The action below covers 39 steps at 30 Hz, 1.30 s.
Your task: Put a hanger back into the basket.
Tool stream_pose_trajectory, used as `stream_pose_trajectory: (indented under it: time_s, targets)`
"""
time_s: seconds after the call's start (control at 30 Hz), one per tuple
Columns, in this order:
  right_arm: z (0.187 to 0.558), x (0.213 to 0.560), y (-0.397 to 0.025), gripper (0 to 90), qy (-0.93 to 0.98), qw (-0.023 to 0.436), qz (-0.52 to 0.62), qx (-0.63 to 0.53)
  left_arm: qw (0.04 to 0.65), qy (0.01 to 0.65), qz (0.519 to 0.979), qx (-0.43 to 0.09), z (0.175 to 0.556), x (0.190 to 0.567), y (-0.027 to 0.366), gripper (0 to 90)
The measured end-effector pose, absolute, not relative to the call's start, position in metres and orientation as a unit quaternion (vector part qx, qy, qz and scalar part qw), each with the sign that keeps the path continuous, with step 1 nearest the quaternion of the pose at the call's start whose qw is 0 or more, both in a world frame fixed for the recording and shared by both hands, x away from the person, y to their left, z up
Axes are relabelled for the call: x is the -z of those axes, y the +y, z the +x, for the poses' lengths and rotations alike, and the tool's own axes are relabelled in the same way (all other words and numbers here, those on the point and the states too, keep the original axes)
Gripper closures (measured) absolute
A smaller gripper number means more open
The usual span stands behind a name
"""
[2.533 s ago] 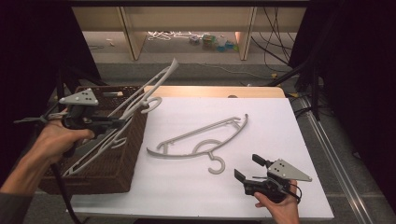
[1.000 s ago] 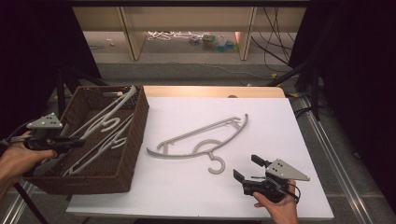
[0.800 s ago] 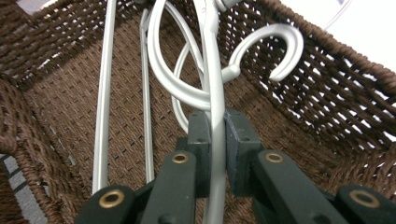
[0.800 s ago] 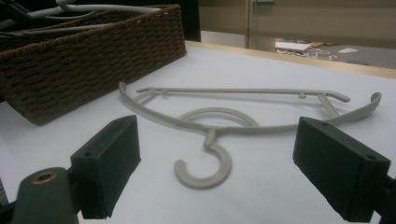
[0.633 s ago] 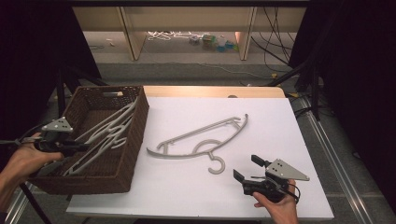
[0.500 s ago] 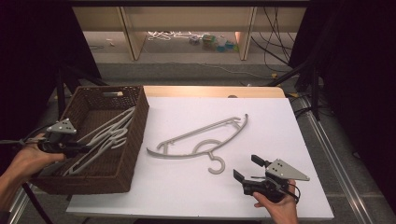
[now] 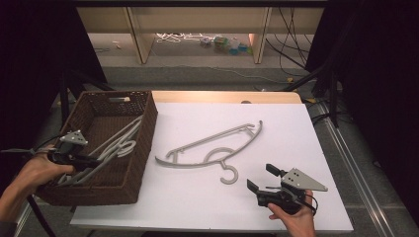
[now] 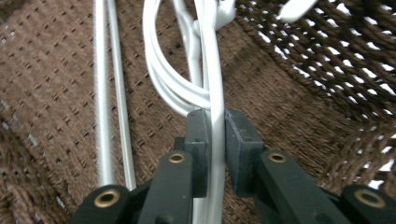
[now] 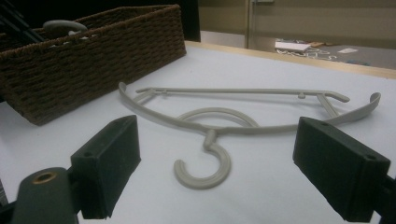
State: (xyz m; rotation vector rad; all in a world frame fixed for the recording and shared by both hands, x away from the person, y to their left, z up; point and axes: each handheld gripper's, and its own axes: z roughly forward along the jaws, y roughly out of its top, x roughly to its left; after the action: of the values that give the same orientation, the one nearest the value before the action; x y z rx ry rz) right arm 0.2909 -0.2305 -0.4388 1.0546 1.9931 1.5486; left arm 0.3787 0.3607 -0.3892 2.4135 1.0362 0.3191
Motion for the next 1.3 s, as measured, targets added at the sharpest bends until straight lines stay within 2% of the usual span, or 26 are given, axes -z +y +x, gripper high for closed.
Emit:
stream_pose_trajectory:
  time_s: [0.23,0.3,0.43,0.53,0.7,1.0,1.13,1.3]
  targets:
    - [0.291,0.439,-0.23,15.7,0.714,0.202,0.377,-0.554,0.266,0.381,0.873,-0.149,0.371,0.367,0.359,67.0]
    - [0.291,0.438,-0.231,15.7,0.718,0.203,0.376,-0.549,0.291,0.387,0.859,-0.166,0.367,0.363,0.353,63.7]
    - [0.291,0.439,-0.231,15.7,0.715,0.204,0.375,-0.553,0.315,0.382,0.849,-0.183,0.361,0.351,0.347,52.1]
    - [0.291,0.439,-0.23,15.7,0.714,0.202,0.377,-0.555,0.36,0.41,0.813,-0.205,0.356,0.347,0.335,46.1]
    - [0.291,0.439,-0.23,15.7,0.712,0.201,0.379,-0.556,0.404,0.415,0.787,-0.213,0.345,0.335,0.313,38.2]
    - [0.291,0.439,-0.231,15.7,0.711,0.2,0.379,-0.558,0.479,0.389,0.763,-0.194,0.325,0.332,0.256,30.8]
    - [0.291,0.439,-0.231,15.7,0.712,0.2,0.38,-0.556,0.492,0.373,0.761,-0.2,0.322,0.33,0.235,27.9]
    - [0.292,0.439,-0.231,15.7,0.711,0.205,0.369,-0.562,0.508,0.354,0.764,-0.179,0.321,0.333,0.213,25.4]
